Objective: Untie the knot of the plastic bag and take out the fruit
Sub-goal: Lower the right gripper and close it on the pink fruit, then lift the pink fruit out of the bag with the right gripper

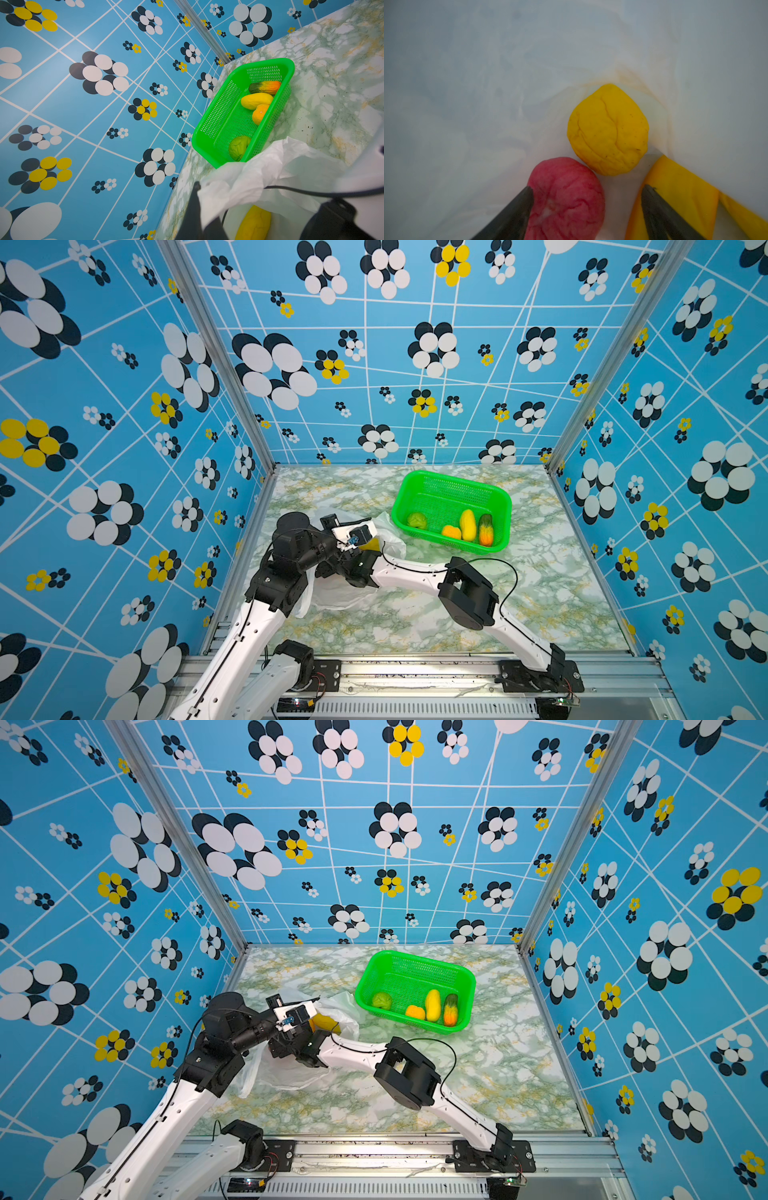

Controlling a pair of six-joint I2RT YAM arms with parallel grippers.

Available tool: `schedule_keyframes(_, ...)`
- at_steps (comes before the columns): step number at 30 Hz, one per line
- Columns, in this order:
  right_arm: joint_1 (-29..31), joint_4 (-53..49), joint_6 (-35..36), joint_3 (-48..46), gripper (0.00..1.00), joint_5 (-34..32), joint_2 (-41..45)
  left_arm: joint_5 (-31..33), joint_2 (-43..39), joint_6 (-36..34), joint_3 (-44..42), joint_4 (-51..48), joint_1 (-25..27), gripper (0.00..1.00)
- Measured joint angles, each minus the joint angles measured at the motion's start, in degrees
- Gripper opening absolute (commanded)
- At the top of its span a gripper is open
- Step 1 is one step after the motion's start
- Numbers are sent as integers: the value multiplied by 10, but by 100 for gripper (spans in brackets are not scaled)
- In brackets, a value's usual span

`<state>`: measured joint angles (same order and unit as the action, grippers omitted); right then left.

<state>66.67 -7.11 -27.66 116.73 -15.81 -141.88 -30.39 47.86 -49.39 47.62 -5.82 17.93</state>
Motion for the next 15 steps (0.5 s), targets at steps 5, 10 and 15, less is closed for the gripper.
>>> schedule_keyframes(5,12,-22,16,14,79,0,-5,0,-1,0,0,0,0,0)
schedule_keyframes(10,16,-57,25,63,69,0,-39,0,-1,-2,0,0,2,0)
schedule_keyframes(15,16,-79,30,99,55,-2,-56,0,-1,-2,0,0,2,0)
